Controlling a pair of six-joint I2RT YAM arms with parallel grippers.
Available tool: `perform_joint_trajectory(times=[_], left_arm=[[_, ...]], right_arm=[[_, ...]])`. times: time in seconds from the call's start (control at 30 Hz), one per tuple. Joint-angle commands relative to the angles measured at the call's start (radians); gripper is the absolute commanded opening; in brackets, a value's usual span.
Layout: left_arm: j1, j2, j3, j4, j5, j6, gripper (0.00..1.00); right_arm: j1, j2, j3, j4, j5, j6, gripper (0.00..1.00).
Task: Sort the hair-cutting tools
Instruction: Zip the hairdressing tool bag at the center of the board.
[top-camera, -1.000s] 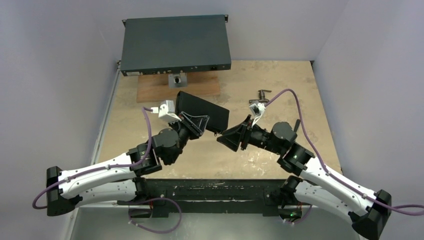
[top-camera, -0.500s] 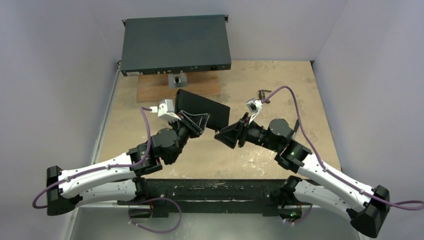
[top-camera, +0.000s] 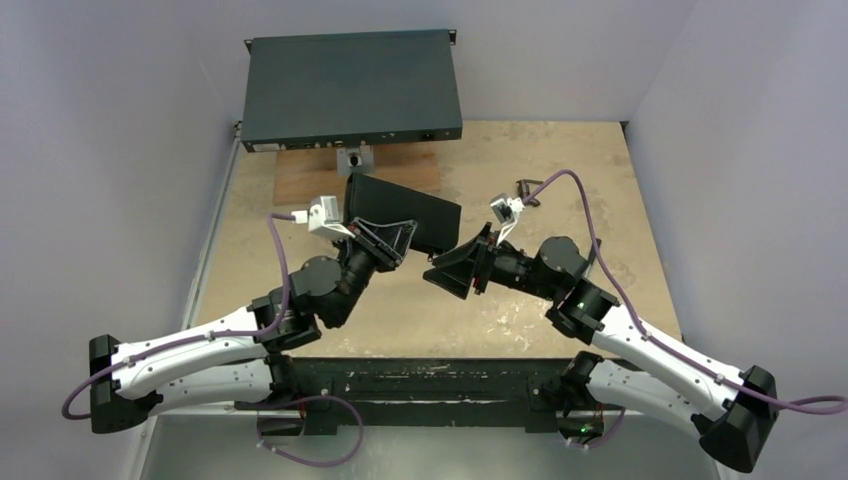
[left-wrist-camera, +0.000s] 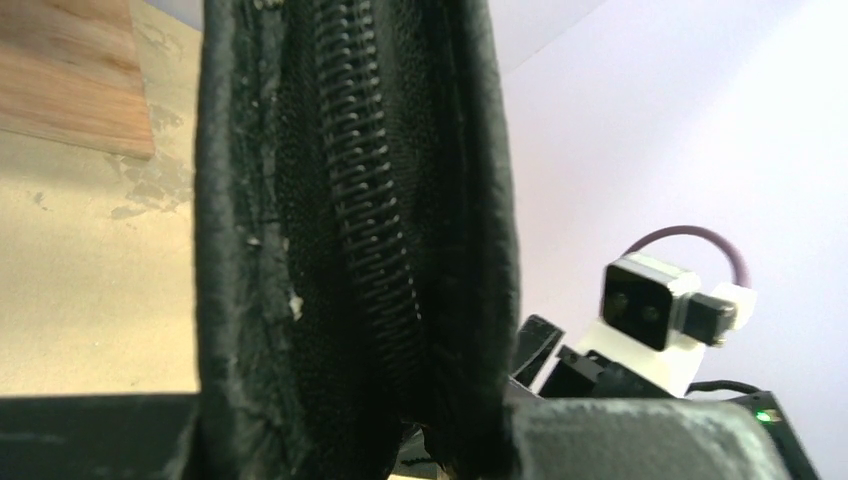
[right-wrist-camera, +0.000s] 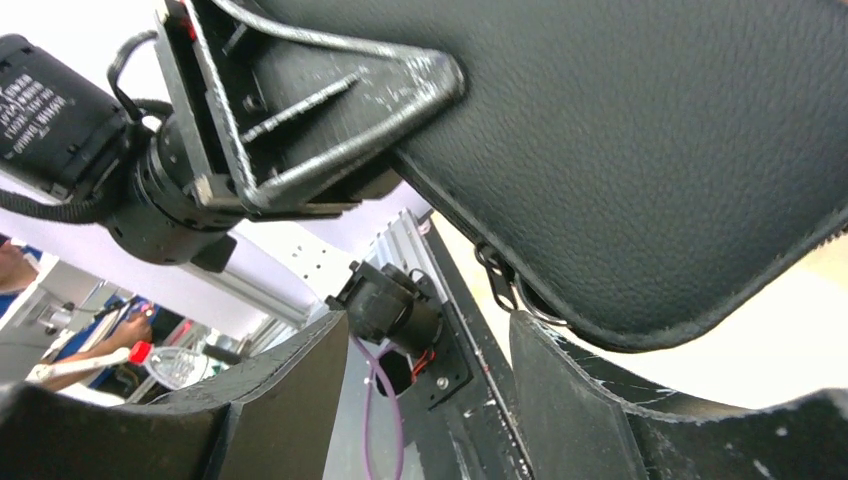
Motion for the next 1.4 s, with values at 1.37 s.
perform_joint_trajectory(times=[1.37], left_arm=[[-0.005, -0.062, -0.037, 0.183, 0.137, -0.049, 0.0]], right_arm=[[-0.031, -0.027, -0.083, 0.37, 0.112, 0.142, 0.32]])
